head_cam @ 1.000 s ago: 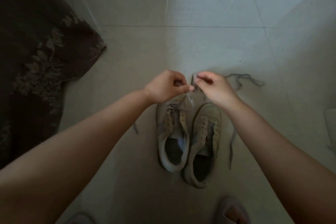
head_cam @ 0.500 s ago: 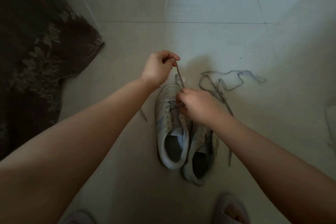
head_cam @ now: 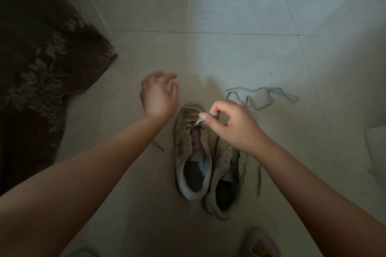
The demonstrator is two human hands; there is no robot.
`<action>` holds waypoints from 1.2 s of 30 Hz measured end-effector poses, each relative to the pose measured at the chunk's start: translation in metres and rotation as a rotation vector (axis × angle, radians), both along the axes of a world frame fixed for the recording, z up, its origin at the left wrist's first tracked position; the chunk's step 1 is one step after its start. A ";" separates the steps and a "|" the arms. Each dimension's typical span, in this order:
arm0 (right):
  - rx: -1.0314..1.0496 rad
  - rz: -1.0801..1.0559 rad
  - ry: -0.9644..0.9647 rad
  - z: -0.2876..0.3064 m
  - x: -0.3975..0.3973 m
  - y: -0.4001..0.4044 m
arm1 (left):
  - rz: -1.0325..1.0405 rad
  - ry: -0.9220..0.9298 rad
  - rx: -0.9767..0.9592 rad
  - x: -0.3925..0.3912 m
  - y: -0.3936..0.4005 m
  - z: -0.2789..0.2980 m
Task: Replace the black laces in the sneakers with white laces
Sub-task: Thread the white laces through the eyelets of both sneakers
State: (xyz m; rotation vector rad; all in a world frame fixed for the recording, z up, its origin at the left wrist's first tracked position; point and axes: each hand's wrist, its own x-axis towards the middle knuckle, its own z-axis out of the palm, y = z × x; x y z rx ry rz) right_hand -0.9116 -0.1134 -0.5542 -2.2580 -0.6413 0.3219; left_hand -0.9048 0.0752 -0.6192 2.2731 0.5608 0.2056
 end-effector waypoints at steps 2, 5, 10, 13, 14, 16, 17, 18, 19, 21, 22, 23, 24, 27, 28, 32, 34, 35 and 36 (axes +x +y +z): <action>0.062 -0.111 0.118 0.003 0.007 -0.003 | -0.369 -0.177 -0.276 -0.024 -0.020 0.024; 0.157 -0.186 0.222 0.010 0.020 -0.008 | -0.667 -0.031 -0.512 -0.053 -0.044 0.038; 0.093 -0.194 0.354 0.024 0.040 -0.033 | -0.158 0.021 -0.423 -0.028 -0.011 0.011; 0.186 -0.228 0.397 0.025 0.044 -0.040 | 0.004 0.207 -0.340 -0.020 0.008 -0.013; 0.260 -0.241 0.444 0.025 0.044 -0.039 | 0.037 0.256 -0.273 -0.021 0.008 -0.016; 0.468 -0.275 0.605 0.026 0.043 -0.035 | 0.066 0.155 0.009 -0.030 0.002 -0.009; 0.569 -0.287 0.693 0.028 0.043 -0.032 | -0.013 -0.023 0.137 -0.035 -0.003 -0.001; 0.657 -0.294 0.780 0.029 0.043 -0.029 | -0.165 -0.195 0.194 -0.041 -0.012 0.010; 0.734 -0.294 0.867 0.030 0.043 -0.025 | -0.362 -0.300 0.160 -0.046 -0.024 0.020; 0.841 -0.277 1.017 0.031 0.041 -0.015 | -0.650 -0.170 -0.063 -0.058 -0.053 0.041; 0.868 -0.265 1.063 0.031 0.040 -0.010 | -0.708 -0.064 -0.130 -0.060 -0.066 0.046; 0.879 -0.258 1.084 0.031 0.039 -0.005 | -0.751 0.009 -0.132 -0.060 -0.076 0.045; 0.886 -0.264 1.094 0.031 0.038 -0.001 | -0.765 0.030 -0.072 -0.060 -0.081 0.041; 0.955 -0.377 1.075 0.027 0.043 -0.001 | -0.683 0.047 -0.024 -0.064 -0.080 0.029; 1.001 -0.445 1.055 0.026 0.046 -0.004 | -0.619 0.054 -0.029 -0.066 -0.076 0.025; 0.739 -0.613 0.895 0.003 0.050 -0.017 | -0.429 0.094 -0.015 -0.063 -0.069 0.018; 0.273 -0.506 0.812 -0.011 0.036 -0.021 | -0.403 0.151 -0.054 -0.052 -0.065 0.016; 0.103 -0.422 0.802 -0.017 0.027 -0.021 | -0.403 0.159 -0.043 -0.048 -0.062 0.014; -0.007 -0.344 0.781 -0.022 0.020 -0.022 | -0.395 0.148 -0.017 -0.044 -0.059 0.012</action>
